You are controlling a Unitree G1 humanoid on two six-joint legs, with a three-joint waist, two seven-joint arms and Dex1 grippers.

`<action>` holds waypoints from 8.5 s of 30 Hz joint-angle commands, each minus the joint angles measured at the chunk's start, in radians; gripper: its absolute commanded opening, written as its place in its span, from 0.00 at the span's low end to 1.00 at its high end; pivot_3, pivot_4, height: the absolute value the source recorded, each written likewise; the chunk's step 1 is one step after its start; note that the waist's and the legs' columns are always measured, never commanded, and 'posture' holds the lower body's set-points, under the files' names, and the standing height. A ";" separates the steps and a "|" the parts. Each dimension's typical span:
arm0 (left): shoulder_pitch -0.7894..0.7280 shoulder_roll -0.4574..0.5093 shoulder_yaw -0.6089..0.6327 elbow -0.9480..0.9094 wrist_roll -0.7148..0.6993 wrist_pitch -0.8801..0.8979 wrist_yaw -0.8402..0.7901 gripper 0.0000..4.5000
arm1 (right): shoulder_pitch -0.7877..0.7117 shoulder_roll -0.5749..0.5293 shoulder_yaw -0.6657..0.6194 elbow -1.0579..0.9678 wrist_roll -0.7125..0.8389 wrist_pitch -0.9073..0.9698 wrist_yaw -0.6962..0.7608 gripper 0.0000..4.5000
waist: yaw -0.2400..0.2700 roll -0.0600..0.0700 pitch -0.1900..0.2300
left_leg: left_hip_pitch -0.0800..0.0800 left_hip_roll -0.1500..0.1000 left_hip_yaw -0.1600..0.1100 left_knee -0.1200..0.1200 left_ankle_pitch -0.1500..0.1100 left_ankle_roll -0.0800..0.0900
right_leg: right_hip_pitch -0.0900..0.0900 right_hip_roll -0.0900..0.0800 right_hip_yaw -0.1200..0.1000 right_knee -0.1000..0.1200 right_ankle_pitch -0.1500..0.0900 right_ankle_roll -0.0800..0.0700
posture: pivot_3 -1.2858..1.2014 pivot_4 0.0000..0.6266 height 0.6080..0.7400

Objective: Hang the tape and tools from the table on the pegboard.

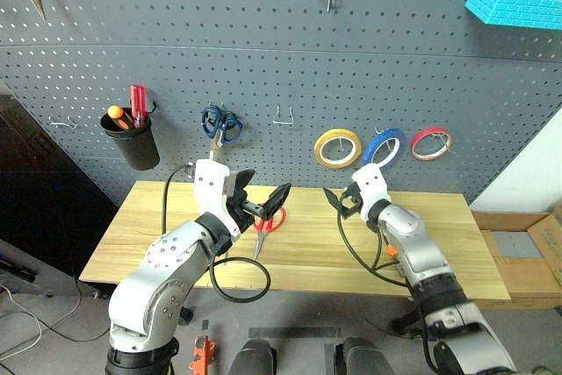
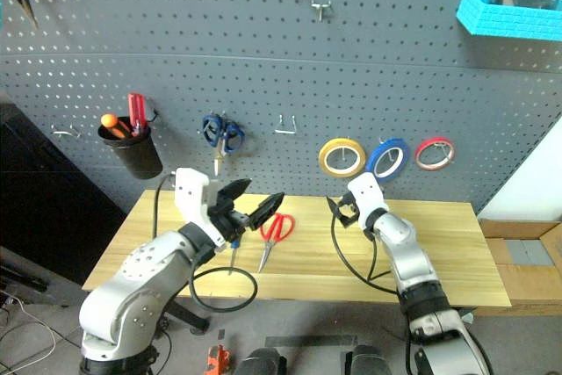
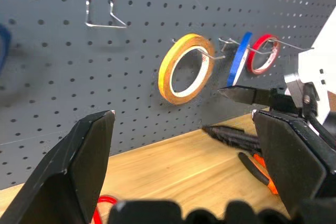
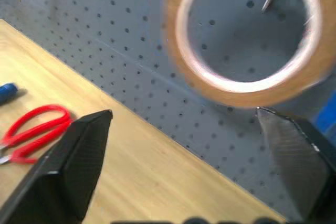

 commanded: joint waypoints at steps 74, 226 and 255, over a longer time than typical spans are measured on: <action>0.146 0.173 -0.257 0.156 0.307 -0.297 -0.293 1.00 | -0.149 -0.195 -0.077 -0.064 0.118 0.915 -0.129 0.99 | -0.054 0.000 0.162 | -0.036 0.000 0.000 -0.008 0.001 0.009 | -0.040 -0.002 -0.001 0.005 0.003 -0.003 | 0.53 0.51 1.00; -0.197 0.027 -0.019 0.360 0.324 -0.257 -0.053 1.00 | -0.314 0.266 0.175 0.018 0.015 -0.310 -0.164 0.99 | -0.001 -0.017 0.172 | -0.040 0.002 -0.001 -0.024 0.020 -0.015 | -0.058 -0.001 -0.002 0.013 0.008 -0.012 | 0.57 0.45 1.00; -0.053 -0.065 -0.190 0.787 0.667 -0.234 0.235 0.91 | 0.071 -0.288 0.264 -0.436 0.210 -0.328 0.682 1.00 | -0.078 -0.018 0.171 | -0.026 0.000 -0.003 -0.010 0.015 -0.007 | -0.030 -0.001 -0.004 0.003 0.009 0.003 | 0.48 0.53 1.00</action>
